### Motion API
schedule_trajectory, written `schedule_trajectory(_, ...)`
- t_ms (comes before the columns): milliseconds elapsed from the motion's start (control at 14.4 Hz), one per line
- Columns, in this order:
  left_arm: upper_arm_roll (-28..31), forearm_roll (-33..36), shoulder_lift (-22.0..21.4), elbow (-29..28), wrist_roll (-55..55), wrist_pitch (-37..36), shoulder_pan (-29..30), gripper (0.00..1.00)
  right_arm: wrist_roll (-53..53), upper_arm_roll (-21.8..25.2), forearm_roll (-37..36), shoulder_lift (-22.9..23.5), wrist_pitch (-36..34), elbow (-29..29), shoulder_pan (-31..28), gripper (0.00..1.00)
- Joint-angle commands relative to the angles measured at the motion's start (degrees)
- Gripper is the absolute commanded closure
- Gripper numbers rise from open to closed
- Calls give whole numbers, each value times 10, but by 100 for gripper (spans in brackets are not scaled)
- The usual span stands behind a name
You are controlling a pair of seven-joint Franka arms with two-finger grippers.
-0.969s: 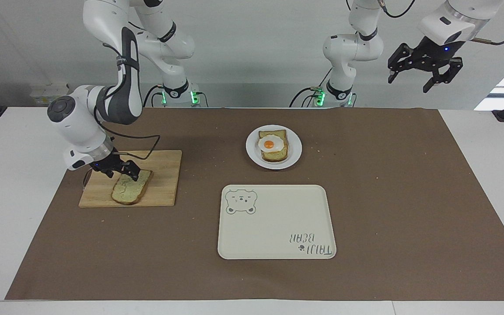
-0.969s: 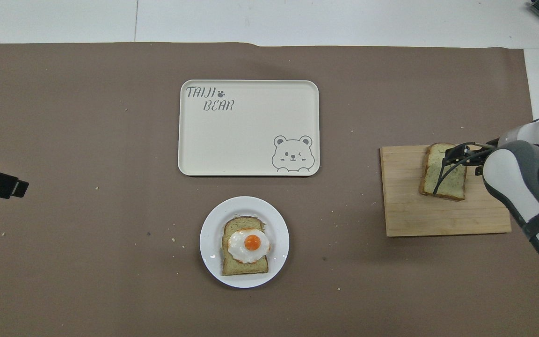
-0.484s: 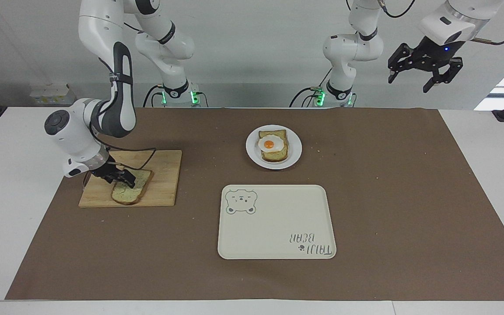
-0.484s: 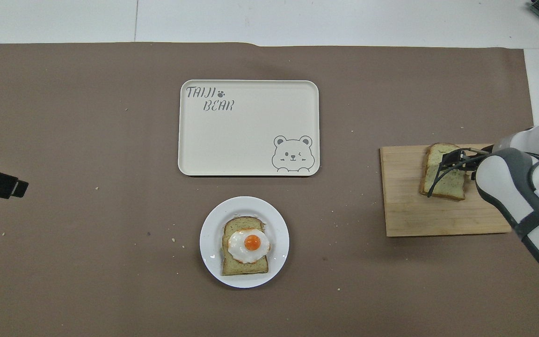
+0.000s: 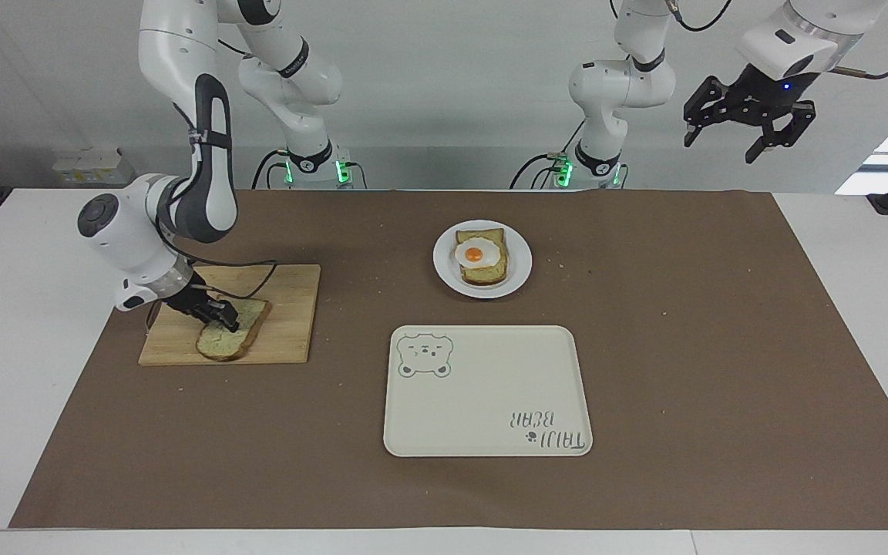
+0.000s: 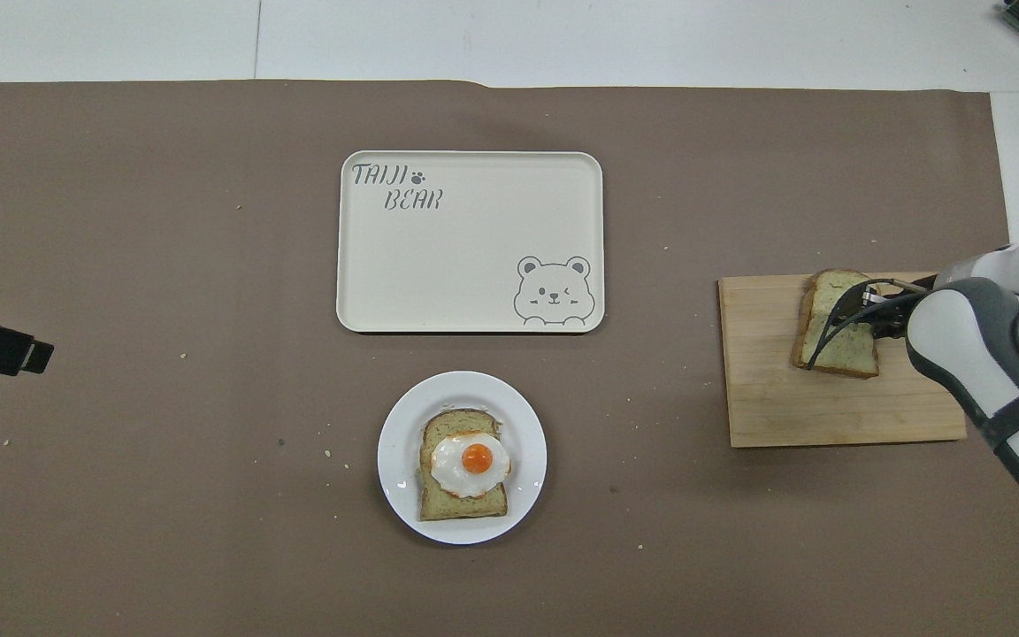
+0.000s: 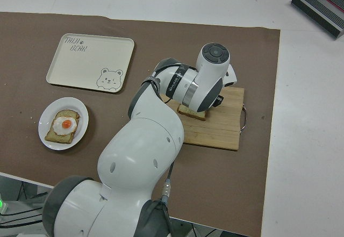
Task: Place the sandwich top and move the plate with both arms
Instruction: 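Reach the right gripper to the bread slice on the board and grasp it, then lift the bread slice off the board with the right gripper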
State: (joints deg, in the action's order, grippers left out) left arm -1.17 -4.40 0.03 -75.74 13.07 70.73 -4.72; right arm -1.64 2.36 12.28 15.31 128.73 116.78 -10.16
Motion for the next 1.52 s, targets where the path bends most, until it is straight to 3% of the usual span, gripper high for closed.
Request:
schedule_trajectory(0,-3,-8,-13,-15,-3,6,7,0,-24,-4,18,1,13,12,-5,100)
schedule_trajectory(623,-3,-8,-13,-15,-2,6,7,0,-50,-4,4,4,-8,-20,6,100)
schedule_trajectory(1107,-3,-8,-13,-15,-2,3,7,0,-175,-18,-27,-17,-182,-123,7,100)
schedule_trajectory(1453,-3,-8,-14,-15,-2,2,6,0,-184,-66,-14,-62,-260,-132,7,100)
